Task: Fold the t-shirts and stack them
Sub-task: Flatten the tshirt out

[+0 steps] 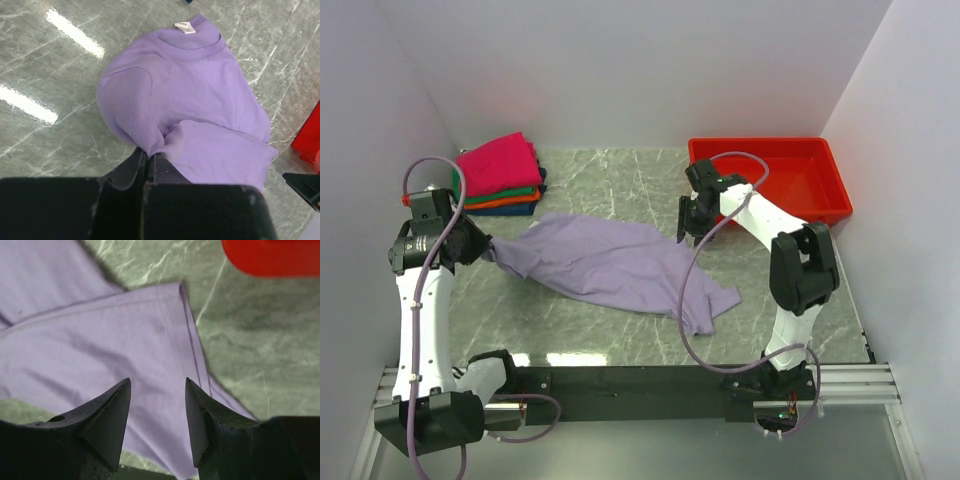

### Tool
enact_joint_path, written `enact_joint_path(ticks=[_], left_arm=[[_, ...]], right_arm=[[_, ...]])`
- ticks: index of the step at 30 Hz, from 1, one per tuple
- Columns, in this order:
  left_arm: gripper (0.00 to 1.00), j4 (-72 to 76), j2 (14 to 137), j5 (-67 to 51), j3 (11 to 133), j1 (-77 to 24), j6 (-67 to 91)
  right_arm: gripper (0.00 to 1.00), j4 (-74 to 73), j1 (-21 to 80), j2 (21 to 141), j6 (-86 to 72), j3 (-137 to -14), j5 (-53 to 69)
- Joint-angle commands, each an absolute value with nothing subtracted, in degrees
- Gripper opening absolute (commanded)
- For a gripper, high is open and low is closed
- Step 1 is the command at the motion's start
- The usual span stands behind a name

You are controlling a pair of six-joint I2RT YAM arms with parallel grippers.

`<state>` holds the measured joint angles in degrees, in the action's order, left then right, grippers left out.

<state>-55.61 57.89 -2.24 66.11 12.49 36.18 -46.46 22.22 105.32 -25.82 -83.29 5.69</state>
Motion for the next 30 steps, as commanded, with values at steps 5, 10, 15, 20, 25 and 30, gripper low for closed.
enact_joint_path(ticks=[5,10,15,20,25,30], left_arm=[[0.00,-56.0,58.7,-1.2,68.6,12.1,34.8],[0.00,-56.4,59.4,-1.1,69.1,12.1,34.5],[0.00,-56.4,60.5,-1.1,69.6,12.2,34.4],[0.00,-56.3,61.3,-1.4,69.7,12.1,34.2],[0.00,-56.3,61.7,-1.1,69.8,12.1,34.0],[0.00,-56.2,62.1,-1.3,69.6,12.0,33.9]], right_arm=[[0.54,-38.4,22.0,110.1,-26.1,-85.3,3.9],[0.54,-35.3,22.1,113.4,-27.6,-85.7,1.7],[0.54,-31.6,22.0,114.2,-29.5,-84.2,-1.4],[0.53,-28.4,22.1,115.0,-30.4,-83.6,-3.3],[0.53,-29.6,22.4,117.3,-30.0,-84.8,-4.2],[0.52,-29.7,22.7,116.2,-30.0,-82.2,-5.3]])
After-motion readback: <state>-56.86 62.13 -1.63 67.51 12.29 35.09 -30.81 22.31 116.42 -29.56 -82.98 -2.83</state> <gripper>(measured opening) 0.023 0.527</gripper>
